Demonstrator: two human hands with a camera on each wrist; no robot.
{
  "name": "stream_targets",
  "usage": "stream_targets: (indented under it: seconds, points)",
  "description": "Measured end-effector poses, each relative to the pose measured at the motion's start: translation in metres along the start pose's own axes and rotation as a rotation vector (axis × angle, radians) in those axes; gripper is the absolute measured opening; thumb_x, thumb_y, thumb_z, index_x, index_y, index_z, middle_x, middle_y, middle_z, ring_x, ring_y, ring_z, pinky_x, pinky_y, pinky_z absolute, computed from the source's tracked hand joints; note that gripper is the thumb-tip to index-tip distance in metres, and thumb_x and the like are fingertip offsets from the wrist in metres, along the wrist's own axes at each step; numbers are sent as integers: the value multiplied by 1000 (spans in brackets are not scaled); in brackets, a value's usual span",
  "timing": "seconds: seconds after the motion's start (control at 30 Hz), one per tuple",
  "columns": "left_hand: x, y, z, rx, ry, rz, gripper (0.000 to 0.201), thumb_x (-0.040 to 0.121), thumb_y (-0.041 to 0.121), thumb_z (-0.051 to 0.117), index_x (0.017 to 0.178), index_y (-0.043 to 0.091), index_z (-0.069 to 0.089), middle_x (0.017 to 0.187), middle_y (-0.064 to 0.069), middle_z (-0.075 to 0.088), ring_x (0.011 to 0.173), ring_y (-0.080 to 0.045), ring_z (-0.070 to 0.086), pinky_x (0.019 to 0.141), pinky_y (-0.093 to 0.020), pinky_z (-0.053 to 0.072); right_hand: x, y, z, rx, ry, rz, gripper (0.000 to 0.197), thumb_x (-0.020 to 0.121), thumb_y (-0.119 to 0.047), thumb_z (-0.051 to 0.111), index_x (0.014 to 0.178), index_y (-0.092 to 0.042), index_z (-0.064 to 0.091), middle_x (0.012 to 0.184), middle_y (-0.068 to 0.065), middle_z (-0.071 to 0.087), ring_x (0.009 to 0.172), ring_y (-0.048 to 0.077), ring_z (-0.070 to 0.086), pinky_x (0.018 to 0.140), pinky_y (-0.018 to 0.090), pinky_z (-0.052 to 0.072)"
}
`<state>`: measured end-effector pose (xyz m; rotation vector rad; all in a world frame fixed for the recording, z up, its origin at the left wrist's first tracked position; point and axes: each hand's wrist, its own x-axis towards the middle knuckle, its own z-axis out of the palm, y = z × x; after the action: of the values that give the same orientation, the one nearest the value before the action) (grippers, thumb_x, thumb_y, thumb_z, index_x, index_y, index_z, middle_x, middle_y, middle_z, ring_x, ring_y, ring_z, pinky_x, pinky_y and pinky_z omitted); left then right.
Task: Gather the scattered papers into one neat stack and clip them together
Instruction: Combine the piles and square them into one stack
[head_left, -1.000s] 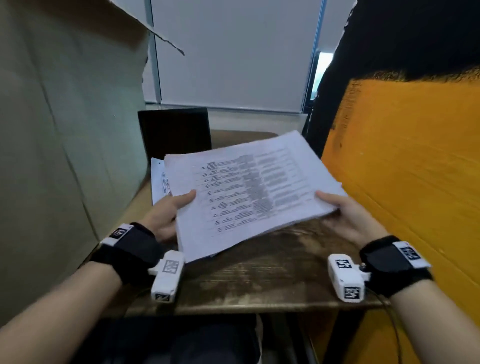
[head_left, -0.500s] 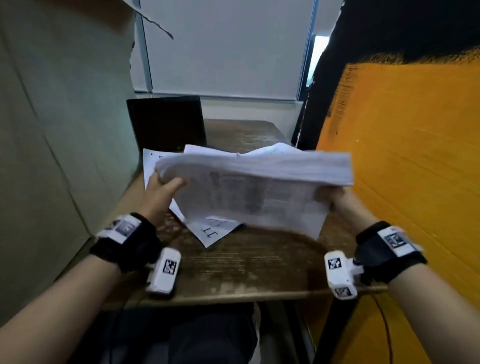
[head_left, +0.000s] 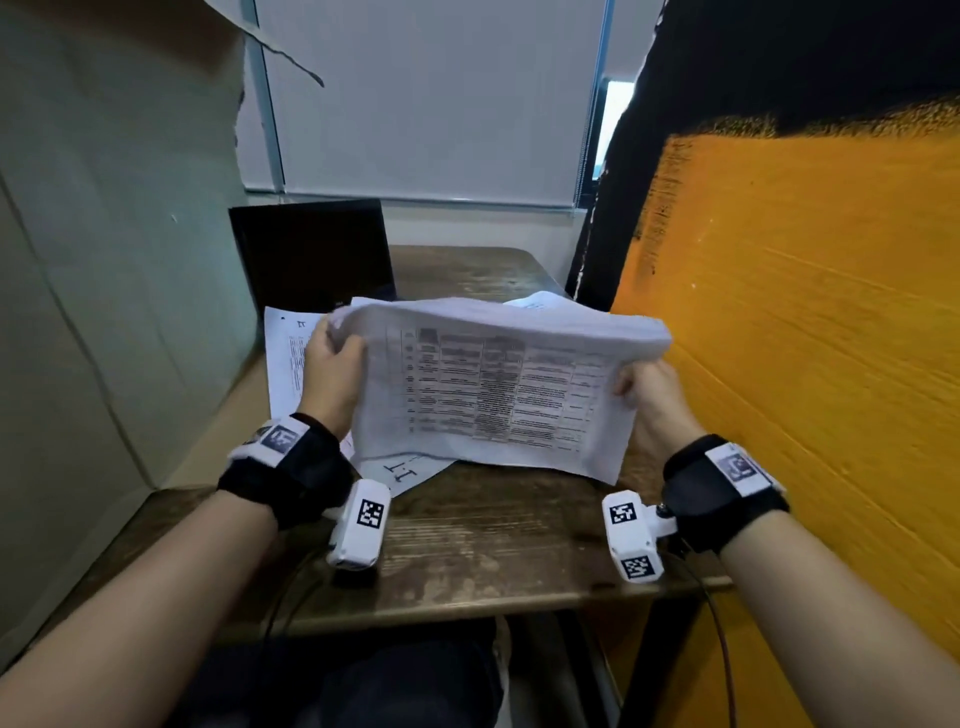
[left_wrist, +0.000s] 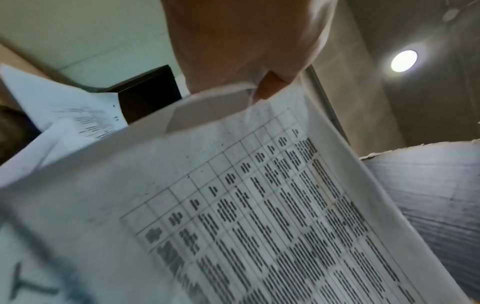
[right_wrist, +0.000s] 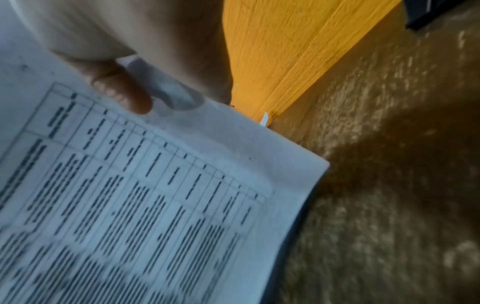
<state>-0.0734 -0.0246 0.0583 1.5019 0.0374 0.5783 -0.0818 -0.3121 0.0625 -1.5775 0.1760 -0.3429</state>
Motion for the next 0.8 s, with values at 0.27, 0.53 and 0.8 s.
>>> stream_targets:
  seconds: [0.27,0.53,0.8]
  points:
    - [-18,-13,-7,-51,-40,-137,33,82,-10,33,91,15,52,70,2,50,53,-11,51,45,-19,39,-9,13,-1,57,-77,66,22,55,2,40,58,-19,33,55,-7,36,60,16,36,55,28,27]
    - [12,19,-27,-82,-97,61,40,67,4,41,99,19,62,77,17,69,74,4,62,71,-18,51,7,-10,-6,125,-72,-144,18,52,1,42,65,-12,44,64,3,43,63,16,42,55,25,33]
    - [-18,-8,-40,48,-434,-89,27,81,-7,64,98,14,59,66,20,70,68,5,64,54,-3,46,3,23,-13,-6,-96,-8,23,72,9,34,60,-10,41,65,9,45,67,22,42,64,33,32]
